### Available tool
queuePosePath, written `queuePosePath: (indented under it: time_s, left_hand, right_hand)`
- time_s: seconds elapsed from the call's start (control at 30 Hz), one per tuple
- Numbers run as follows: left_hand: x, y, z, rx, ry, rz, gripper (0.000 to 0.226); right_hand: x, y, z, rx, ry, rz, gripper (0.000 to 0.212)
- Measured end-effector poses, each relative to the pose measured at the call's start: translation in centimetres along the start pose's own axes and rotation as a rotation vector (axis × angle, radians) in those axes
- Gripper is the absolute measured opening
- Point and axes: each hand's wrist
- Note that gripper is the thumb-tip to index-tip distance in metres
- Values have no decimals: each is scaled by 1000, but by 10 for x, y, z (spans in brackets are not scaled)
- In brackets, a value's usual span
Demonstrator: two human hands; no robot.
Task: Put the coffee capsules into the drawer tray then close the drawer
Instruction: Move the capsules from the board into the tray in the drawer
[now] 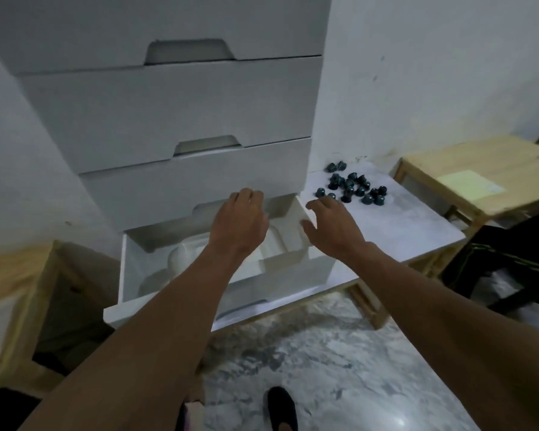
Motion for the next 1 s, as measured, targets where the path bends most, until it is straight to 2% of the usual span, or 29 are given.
queuePosePath:
  time_s: [0.13,0.43,0.6,0.77,1.0]
  left_hand:
    - [2,2,46,76,-46,17,29]
    - [40,33,135,112,-109,-3,32]
    - [85,58,181,3,-84,-32,31]
    - [127,69,221,-149,-51,-87,34]
    - [163,87,242,-327,19,-128,33]
  right_hand:
    - [-32,-28,33,29,-34,22,39]
    - [-72,-34,126,85,-56,79,40]
    - [-69,-13,197,46,0,35,40]
    - [-66,14,264,-49,49,-82,41]
    - [-42,65,310,-160,138,-171,43]
Point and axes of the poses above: each hand's wrist, its own y-axis towards the middle knuckle, its own x-axis out of the palm, z = x × y, and after that the axes turned 11 degrees about z, right-handed
